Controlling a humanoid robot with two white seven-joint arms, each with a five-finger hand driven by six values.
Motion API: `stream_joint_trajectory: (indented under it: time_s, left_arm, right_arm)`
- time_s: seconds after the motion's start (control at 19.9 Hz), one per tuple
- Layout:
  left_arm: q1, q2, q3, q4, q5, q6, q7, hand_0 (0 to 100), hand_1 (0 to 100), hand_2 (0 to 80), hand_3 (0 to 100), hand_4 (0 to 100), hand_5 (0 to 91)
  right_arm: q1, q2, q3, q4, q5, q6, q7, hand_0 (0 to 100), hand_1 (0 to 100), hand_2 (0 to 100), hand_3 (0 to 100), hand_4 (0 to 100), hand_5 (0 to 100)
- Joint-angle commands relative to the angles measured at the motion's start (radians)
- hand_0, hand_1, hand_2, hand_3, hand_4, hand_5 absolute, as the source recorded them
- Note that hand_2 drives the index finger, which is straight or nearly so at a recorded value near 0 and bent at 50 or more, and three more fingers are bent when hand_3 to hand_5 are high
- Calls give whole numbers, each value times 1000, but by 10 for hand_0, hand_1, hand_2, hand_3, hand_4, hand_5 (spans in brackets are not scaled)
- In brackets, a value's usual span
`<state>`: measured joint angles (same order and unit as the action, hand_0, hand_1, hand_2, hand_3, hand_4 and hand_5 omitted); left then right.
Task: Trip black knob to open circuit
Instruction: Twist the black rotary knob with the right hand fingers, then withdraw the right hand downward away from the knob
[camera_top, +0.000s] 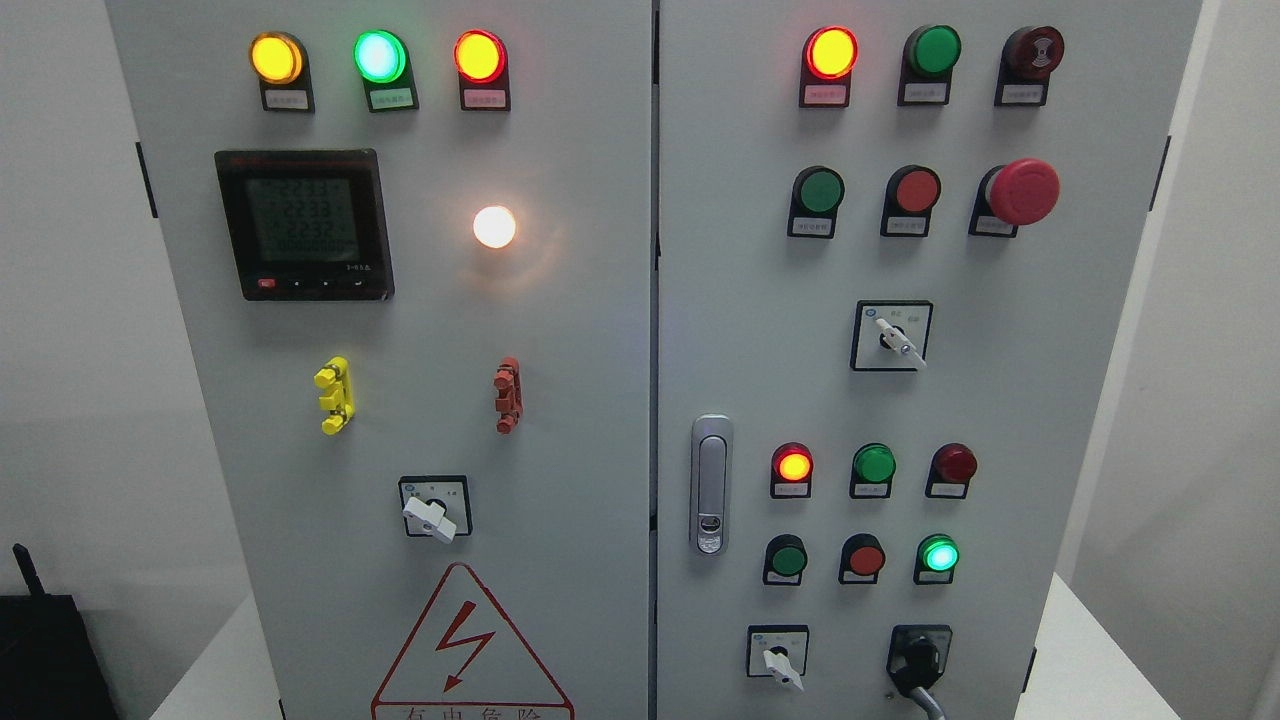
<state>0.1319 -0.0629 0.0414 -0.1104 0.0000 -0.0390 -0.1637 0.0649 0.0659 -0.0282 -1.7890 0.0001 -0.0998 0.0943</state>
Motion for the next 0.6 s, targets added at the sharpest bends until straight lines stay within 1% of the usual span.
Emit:
stream_joint_trajectory:
  time_s: [0.0,0.55]
  left_arm:
    - [0,0,0,0,-23,1,0,120,389,0,0,0,0]
    - [0,0,0,0,-23,1,0,120,389,0,0,0,0]
  right_arm:
    - [1,-15,-21,-1,9,2,-5,0,0,0,1000,1000,1000]
    - [7,-15,-18,-3,9,0,-5,0,0,0,1000,1000,1000]
